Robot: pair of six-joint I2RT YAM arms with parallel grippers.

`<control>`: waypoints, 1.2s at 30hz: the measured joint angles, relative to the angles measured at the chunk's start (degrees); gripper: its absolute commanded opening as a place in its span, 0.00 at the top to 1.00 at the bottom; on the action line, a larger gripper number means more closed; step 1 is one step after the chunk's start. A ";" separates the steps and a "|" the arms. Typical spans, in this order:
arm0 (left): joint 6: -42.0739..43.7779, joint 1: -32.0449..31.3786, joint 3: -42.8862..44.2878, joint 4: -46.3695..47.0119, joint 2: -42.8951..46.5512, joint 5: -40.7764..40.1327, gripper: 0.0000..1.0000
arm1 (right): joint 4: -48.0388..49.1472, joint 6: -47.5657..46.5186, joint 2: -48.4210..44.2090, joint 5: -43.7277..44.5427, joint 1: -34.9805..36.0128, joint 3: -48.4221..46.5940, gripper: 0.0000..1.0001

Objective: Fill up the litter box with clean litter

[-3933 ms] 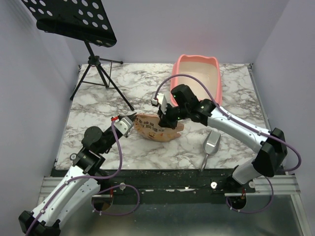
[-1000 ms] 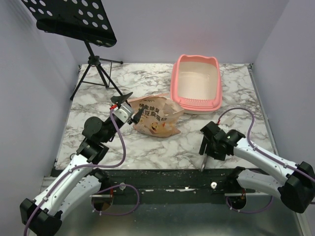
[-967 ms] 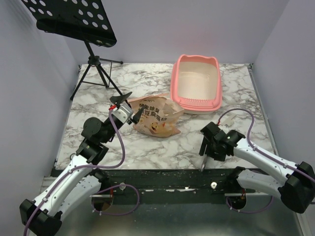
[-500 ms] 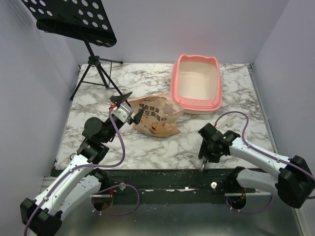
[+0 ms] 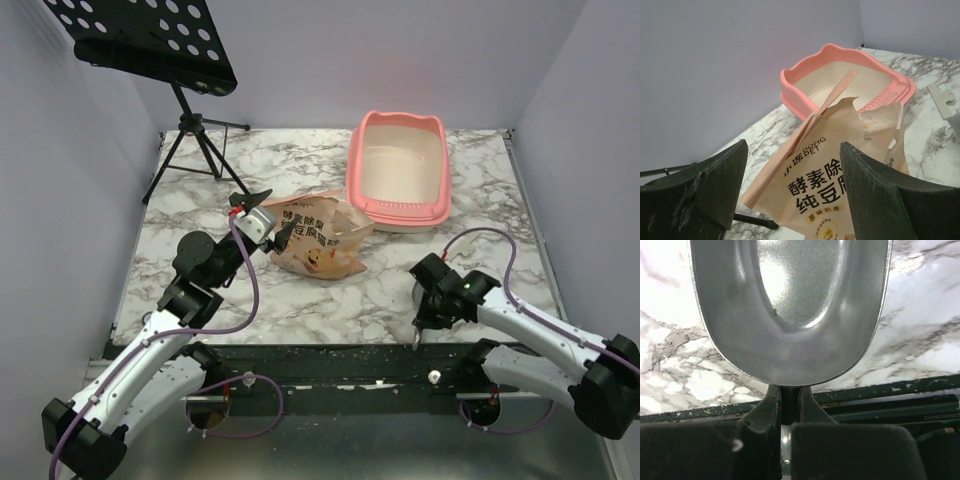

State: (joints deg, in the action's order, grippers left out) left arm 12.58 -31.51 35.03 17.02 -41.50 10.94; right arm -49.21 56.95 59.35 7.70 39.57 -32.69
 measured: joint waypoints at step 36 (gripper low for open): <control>-31.01 -0.13 45.62 -51.87 -20.72 17.92 0.01 | -13.75 -56.39 6.95 14.67 22.60 -48.52 0.99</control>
State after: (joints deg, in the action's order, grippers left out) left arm -18.44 -31.64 80.64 -34.85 -62.22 28.86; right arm -62.96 0.56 66.30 22.37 62.17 -81.21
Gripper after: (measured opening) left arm 0.989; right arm 0.091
